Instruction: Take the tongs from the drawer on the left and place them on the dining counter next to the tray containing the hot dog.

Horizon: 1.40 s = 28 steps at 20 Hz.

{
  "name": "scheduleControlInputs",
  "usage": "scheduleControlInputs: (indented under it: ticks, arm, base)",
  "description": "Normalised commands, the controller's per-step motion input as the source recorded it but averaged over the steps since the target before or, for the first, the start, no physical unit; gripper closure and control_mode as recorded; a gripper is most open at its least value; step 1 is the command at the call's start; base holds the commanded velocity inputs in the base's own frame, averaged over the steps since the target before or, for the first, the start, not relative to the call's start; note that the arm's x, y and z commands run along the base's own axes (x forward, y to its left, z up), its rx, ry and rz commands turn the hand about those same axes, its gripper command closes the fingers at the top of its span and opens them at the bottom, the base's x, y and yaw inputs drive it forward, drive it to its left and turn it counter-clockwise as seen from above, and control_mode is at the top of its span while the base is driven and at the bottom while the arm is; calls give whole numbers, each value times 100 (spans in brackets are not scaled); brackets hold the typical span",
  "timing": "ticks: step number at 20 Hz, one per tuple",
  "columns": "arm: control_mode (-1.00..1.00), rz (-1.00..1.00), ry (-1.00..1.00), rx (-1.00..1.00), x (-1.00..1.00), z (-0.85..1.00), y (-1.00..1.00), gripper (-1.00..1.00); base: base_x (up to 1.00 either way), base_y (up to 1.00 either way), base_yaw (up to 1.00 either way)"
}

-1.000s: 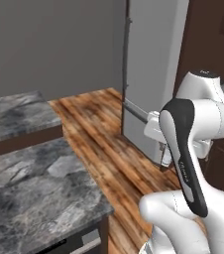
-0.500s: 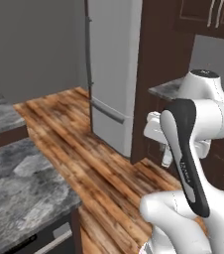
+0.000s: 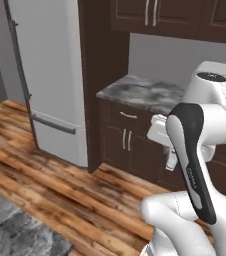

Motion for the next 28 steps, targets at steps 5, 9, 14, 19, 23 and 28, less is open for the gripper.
scheduleControlInputs:
  ticks: [5, 9, 14, 19, 23, 28]
  arm:
    - [100, 0, 0, 0, 0, 0, 0, 100]
    - [100, 0, 0, 0, 0, 0, 0, 100]
    - [100, 0, 0, 0, 0, 0, 0, 100]
    - [100, 0, 0, 0, 0, 0, 0, 100]
    - [100, 0, 0, 0, 0, 0, 0, 100]
    - [100, 0, 0, 0, 0, 0, 0, 100]
  base:
    - [100, 92, -32]
    - [98, 4, 19]
    - [69, -77, 41]
    - [100, 6, 52]
    - [100, 62, 30]
    - [100, 85, 13]
